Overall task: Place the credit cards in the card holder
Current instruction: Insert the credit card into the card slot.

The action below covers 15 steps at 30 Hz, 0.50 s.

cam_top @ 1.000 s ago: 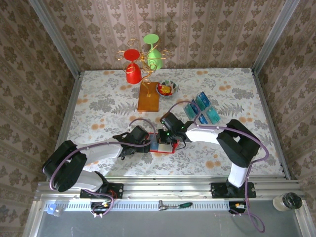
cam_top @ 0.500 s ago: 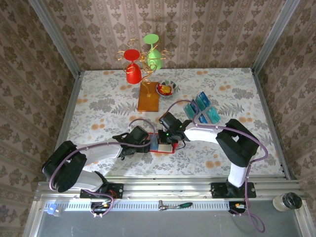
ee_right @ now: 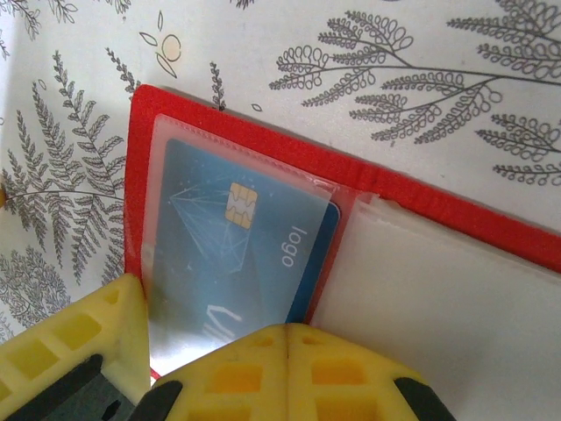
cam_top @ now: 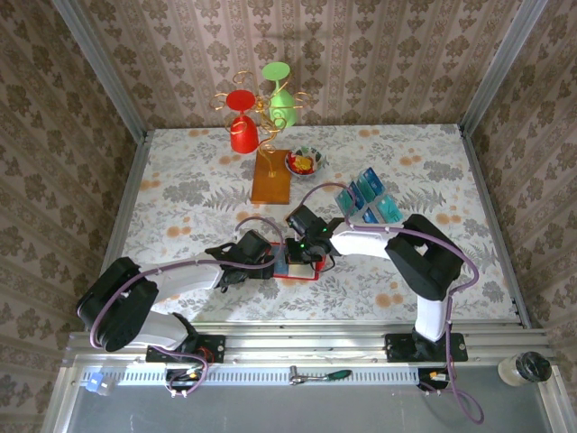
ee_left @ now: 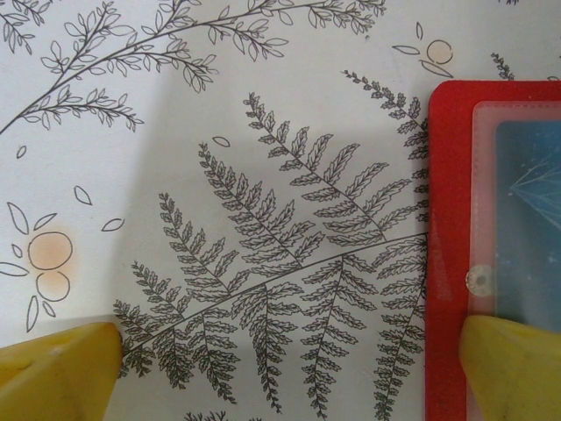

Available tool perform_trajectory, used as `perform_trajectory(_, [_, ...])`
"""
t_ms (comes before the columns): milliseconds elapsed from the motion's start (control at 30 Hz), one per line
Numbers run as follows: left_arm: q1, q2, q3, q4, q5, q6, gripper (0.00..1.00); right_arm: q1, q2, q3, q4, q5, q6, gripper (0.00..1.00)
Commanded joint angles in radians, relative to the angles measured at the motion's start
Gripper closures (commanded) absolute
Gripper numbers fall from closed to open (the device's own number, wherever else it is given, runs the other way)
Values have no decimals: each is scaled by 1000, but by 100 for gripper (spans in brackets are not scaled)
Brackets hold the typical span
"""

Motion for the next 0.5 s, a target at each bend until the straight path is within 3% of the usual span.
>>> perform_trajectory(0, [11,-9,-24,-1,-5,-12,0,7,39,22,-45,15,-20,100])
perform_trajectory(467, [60,-135,-45,-42,-13,-39,0,6,34,29,-36,-13,-2,100])
